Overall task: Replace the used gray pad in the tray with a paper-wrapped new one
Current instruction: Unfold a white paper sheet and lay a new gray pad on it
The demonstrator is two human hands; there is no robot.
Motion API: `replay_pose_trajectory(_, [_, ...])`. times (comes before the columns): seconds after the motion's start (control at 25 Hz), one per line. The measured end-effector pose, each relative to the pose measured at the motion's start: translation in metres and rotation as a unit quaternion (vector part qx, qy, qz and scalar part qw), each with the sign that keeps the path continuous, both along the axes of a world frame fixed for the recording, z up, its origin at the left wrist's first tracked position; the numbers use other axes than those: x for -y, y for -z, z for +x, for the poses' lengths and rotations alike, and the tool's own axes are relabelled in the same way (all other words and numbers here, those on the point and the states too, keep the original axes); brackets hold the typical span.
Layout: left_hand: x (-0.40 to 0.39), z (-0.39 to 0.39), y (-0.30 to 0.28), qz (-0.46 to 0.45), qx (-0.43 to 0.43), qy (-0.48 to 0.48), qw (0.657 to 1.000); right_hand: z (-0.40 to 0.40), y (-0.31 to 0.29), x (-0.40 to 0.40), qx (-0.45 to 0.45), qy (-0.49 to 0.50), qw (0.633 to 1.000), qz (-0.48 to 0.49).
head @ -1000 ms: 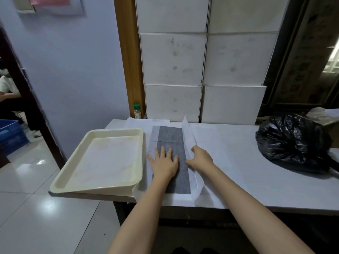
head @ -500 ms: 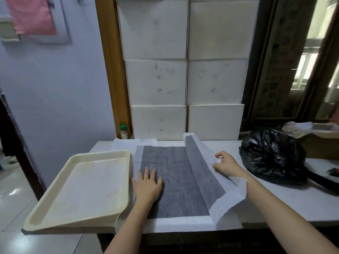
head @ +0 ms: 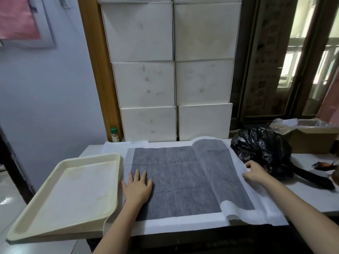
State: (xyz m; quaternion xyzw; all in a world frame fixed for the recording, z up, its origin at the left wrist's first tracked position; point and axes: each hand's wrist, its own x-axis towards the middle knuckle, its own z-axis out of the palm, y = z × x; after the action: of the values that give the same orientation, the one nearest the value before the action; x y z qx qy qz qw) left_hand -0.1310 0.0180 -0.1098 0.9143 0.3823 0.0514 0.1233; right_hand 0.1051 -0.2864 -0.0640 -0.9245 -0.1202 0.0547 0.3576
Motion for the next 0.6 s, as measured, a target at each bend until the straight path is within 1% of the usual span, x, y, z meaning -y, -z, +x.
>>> replay_pose_trajectory(0.08, [-0.001,0.0,0.0,0.002,-0.008,0.002,1.0,0.003,0.001,0.004,0.018,0.013,1.0,-0.016])
replay_pose_trajectory(0.16, [-0.004,-0.002,0.001,0.002,-0.01,0.001,1.0,0.01,-0.004,0.007,0.06,0.021,0.997,-0.035])
replay_pose_trajectory(0.24, [-0.008,-0.003,0.002,0.0,-0.01,0.0,1.0,0.016,-0.008,0.011,0.095,0.023,0.991,-0.089])
replay_pose_trajectory(0.28, [-0.009,-0.003,0.002,0.0,-0.01,0.0,1.0,0.016,-0.008,0.012,0.099,0.025,0.986,-0.132])
replay_pose_trajectory(0.32, [-0.009,-0.003,0.003,-0.001,-0.01,0.0,1.0,0.014,-0.005,0.013,0.098,0.034,0.976,-0.192])
replay_pose_trajectory(0.36, [-0.009,-0.003,0.003,-0.001,-0.011,0.0,1.0,0.009,-0.002,0.01,0.11,0.05,0.956,-0.268])
replay_pose_trajectory(0.4, [-0.009,-0.002,0.002,-0.001,-0.014,-0.002,1.0,0.003,0.001,0.004,0.15,0.063,0.925,-0.344])
replay_pose_trajectory(0.44, [-0.009,-0.002,0.001,0.005,-0.019,-0.002,1.0,-0.006,0.0,-0.006,0.212,0.064,0.891,-0.395])
replay_pose_trajectory(0.48, [-0.009,-0.001,0.0,0.023,-0.021,-0.001,1.0,-0.014,-0.002,-0.018,0.284,0.043,0.864,-0.414])
replay_pose_trajectory(0.52, [-0.008,0.001,-0.002,0.05,-0.02,0.004,0.999,-0.02,-0.003,-0.033,0.341,-0.001,0.852,-0.398])
replay_pose_trajectory(0.56, [-0.007,0.004,-0.005,0.074,-0.012,0.014,0.997,-0.025,-0.003,-0.049,0.36,-0.065,0.857,-0.364])
replay_pose_trajectory(0.6, [-0.004,0.008,-0.007,0.081,-0.001,0.028,0.996,-0.029,0.0,-0.064,0.333,-0.128,0.877,-0.321])
